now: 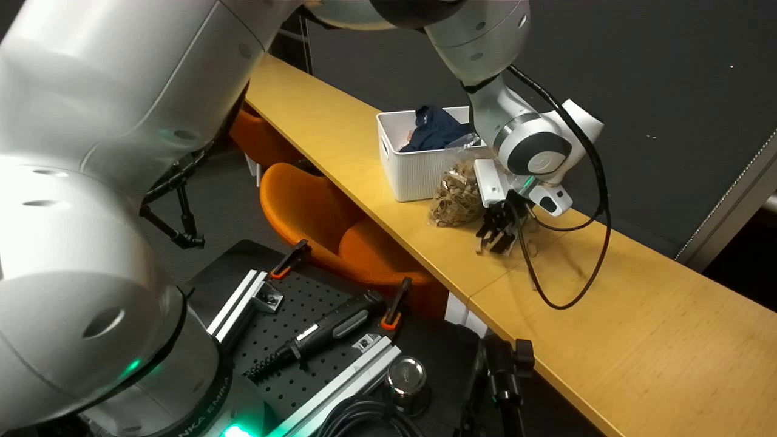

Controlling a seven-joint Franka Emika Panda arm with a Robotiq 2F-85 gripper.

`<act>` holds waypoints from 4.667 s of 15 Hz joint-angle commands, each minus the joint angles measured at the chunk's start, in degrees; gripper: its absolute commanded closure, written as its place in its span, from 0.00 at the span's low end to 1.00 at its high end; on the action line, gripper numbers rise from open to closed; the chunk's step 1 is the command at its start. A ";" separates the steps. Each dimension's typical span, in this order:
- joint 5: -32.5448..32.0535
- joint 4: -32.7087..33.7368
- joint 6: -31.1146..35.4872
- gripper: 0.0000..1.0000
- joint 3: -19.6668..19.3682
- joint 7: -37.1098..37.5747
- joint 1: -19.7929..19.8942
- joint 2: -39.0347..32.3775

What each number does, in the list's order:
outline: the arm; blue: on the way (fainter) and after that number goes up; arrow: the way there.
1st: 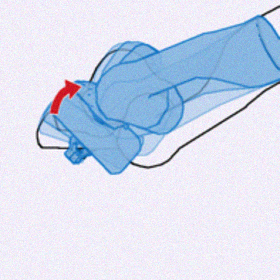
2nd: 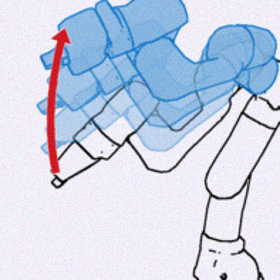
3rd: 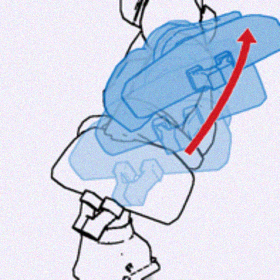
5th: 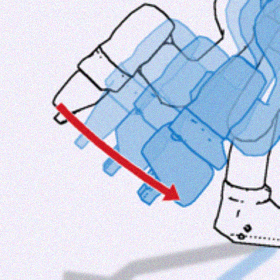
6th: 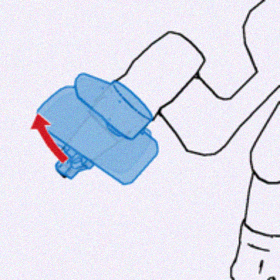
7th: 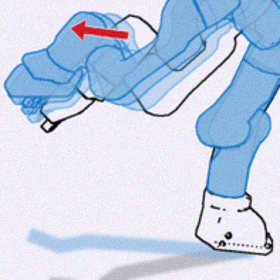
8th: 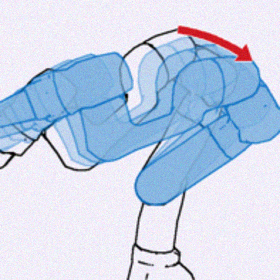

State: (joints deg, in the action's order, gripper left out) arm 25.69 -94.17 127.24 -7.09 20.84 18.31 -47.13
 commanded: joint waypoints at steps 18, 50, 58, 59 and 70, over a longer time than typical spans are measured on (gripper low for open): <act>-1.41 -19.70 13.06 0.99 -4.24 -4.02 -1.31 16.51; -20.26 -16.93 21.97 0.99 -4.26 4.96 -13.33 27.44; -20.10 -15.90 21.59 0.68 -3.69 4.78 -15.30 24.64; -19.87 -15.96 21.61 0.63 -3.52 4.71 -15.50 24.47; -23.47 -33.10 30.72 0.00 -5.12 6.30 -17.95 37.83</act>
State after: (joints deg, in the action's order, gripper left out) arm 5.24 -117.68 153.16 -10.92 25.36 1.82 -17.35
